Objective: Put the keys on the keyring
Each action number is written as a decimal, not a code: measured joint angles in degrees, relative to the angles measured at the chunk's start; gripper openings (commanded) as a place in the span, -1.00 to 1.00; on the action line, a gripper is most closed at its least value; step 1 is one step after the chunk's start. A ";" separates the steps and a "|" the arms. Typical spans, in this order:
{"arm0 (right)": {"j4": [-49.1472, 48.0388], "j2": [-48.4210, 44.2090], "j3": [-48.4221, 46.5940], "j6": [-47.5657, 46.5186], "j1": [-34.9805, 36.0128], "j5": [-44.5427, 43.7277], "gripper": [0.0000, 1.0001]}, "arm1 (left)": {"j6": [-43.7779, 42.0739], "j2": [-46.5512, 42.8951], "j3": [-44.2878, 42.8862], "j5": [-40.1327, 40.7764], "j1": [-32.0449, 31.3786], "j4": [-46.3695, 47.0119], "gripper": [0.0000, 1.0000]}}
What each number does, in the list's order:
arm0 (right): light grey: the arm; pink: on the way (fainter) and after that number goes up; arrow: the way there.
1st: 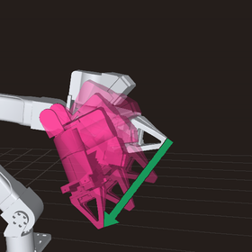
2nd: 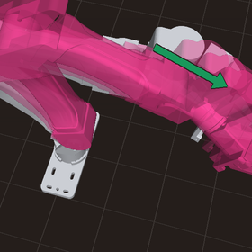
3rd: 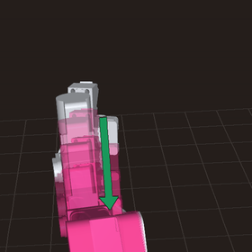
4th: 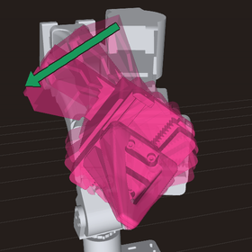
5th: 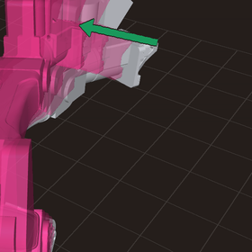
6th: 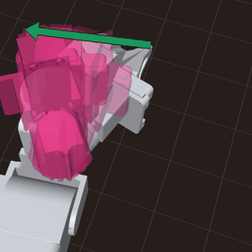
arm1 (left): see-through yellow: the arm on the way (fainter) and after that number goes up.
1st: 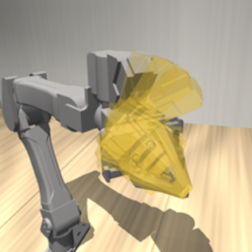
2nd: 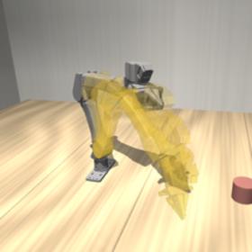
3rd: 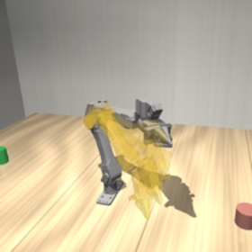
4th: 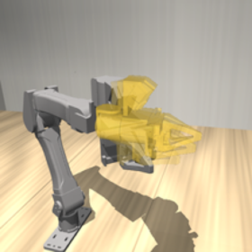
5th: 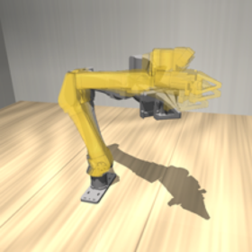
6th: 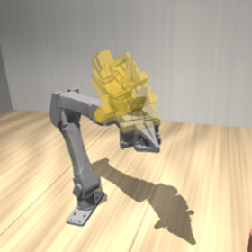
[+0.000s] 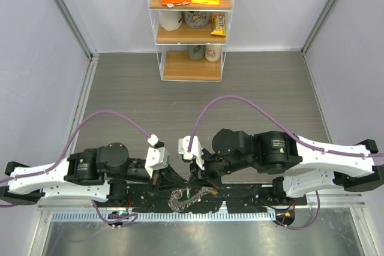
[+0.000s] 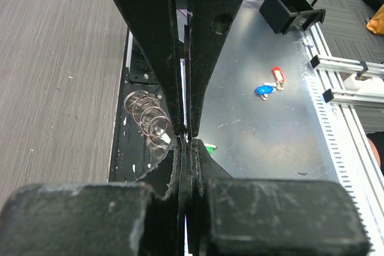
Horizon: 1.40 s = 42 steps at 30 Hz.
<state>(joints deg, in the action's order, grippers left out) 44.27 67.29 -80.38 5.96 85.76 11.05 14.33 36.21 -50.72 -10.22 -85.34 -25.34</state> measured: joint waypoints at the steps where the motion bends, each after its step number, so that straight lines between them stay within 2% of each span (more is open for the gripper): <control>1: 0.00 0.00 0.00 -0.02 0.00 0.00 -0.72 | 0.00 0.00 0.00 0.07 -0.02 0.02 -1.00; 4: -0.59 -0.20 0.24 -0.07 0.00 -0.02 -0.46 | -0.22 -0.24 0.00 0.11 0.00 0.24 -1.00; 8: -3.80 -3.63 3.45 -0.07 0.00 -0.85 -0.34 | -1.09 -1.66 0.79 0.26 -0.04 1.75 -1.00; 16: -10.23 -13.05 8.33 0.72 0.00 -2.43 -0.33 | -2.23 -4.79 3.87 1.86 -0.02 6.78 -1.00; 28: -14.99 -11.43 11.43 3.45 0.00 -3.23 -0.32 | -3.10 -6.27 5.88 3.74 -0.04 13.70 -1.00; 31: -16.11 -11.43 11.56 3.91 0.00 -3.69 -0.35 | -3.30 -6.36 6.40 3.93 -0.04 15.15 -1.00; 33: -16.46 -11.47 11.56 4.15 0.00 -4.07 -0.44 | -3.54 -6.36 6.60 4.02 -0.02 15.98 -1.00; 38: -17.09 -11.54 11.58 4.57 0.00 -4.90 -0.87 | -4.20 -6.38 6.75 3.93 -0.04 17.62 -1.00; 42: -17.53 -11.65 11.61 4.50 0.00 -5.46 -0.89 | -4.22 -6.88 7.39 3.72 -0.04 19.04 -1.00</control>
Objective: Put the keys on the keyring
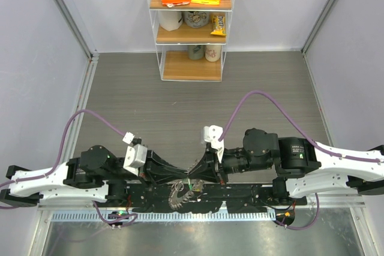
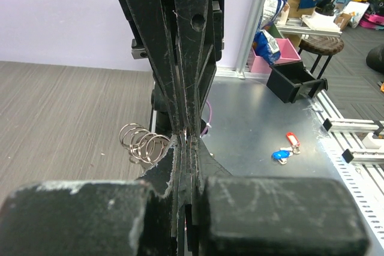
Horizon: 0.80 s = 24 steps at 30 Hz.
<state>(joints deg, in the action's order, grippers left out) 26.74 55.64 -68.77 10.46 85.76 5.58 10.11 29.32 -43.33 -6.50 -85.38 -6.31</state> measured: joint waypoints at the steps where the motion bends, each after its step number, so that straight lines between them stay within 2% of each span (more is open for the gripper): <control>1: -0.17 -0.02 0.00 -0.02 0.00 -0.02 -0.89 | 0.00 -0.22 0.24 0.02 0.00 0.46 -1.00; 8: -4.02 -0.94 2.36 0.00 0.00 0.11 -0.87 | -0.09 -1.73 1.77 0.00 0.00 2.62 -1.00; 17: -7.69 -2.32 4.96 0.13 0.00 1.25 -0.67 | -0.13 -1.64 2.01 -0.74 0.00 3.82 -1.00; 24: -8.94 -2.36 6.12 0.33 0.00 1.84 -0.70 | -0.33 -1.03 2.01 -1.07 0.02 7.08 -1.00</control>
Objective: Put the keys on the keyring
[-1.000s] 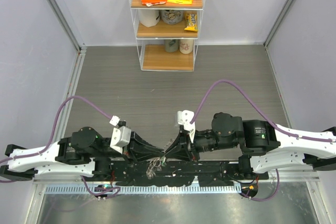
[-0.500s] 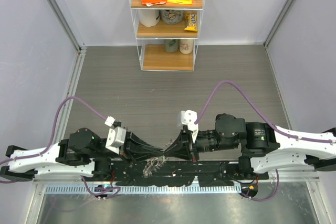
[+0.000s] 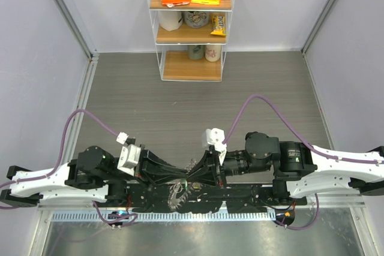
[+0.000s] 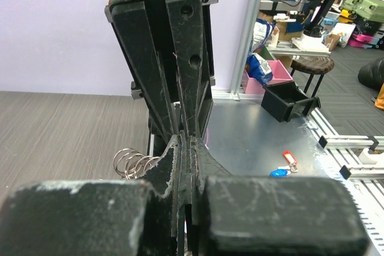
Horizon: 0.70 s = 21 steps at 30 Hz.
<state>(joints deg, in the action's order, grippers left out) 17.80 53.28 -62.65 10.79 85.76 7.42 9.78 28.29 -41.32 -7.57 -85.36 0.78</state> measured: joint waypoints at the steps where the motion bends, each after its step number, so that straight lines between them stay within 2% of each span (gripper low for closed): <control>1: -0.09 0.00 0.22 0.04 0.00 0.02 -0.76 | 0.00 0.07 0.00 -0.02 0.00 0.26 -1.00; 2: -0.24 0.00 0.44 0.09 0.00 0.02 -0.89 | 0.00 0.11 0.00 -0.04 -0.02 0.37 -1.00; 9: -0.50 -0.04 0.52 0.15 0.00 0.17 -0.89 | 0.00 0.42 0.00 0.00 0.00 0.87 -1.00; 14: -0.33 -0.04 0.52 0.15 0.00 0.11 -0.52 | 0.00 0.70 0.00 -0.02 0.00 1.44 -1.00; 21: 2.21 -1.70 1.75 0.13 0.00 -1.86 -0.31 | -0.20 1.36 0.00 -0.04 -0.02 2.43 -1.00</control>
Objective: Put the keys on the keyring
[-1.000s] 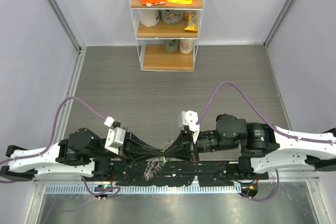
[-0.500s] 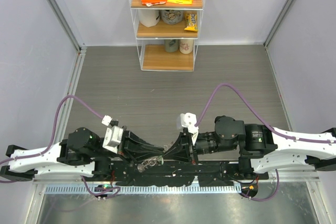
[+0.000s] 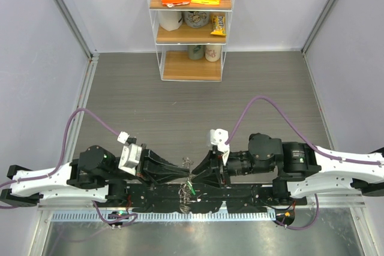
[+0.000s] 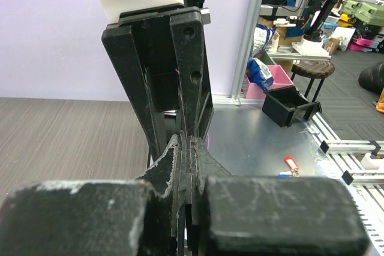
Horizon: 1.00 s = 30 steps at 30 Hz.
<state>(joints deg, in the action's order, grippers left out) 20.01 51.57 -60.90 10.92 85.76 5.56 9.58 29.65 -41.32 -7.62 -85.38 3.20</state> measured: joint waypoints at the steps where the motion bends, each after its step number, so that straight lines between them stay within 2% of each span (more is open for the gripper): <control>1: 0.72 -0.74 0.07 0.00 0.00 -0.44 -0.30 | 0.00 0.00 0.00 0.00 0.02 0.09 -1.00; 10: 2.97 -5.11 -1.92 -1.64 0.00 -2.97 -0.24 | 0.00 0.00 0.00 0.04 0.00 0.46 -1.00; 24: 4.09 2.25 -7.37 -5.95 0.00 -0.46 -0.17 | 0.02 0.09 0.00 0.04 0.00 0.90 -1.00; 30: 4.07 3.98 -8.26 -6.78 0.00 0.11 -0.24 | 0.00 0.07 0.00 0.02 0.02 1.01 -1.00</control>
<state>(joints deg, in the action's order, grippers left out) 24.08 55.55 -69.17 4.14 85.76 5.67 9.58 29.71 -41.32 -7.60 -85.36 4.21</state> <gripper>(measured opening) 0.403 0.033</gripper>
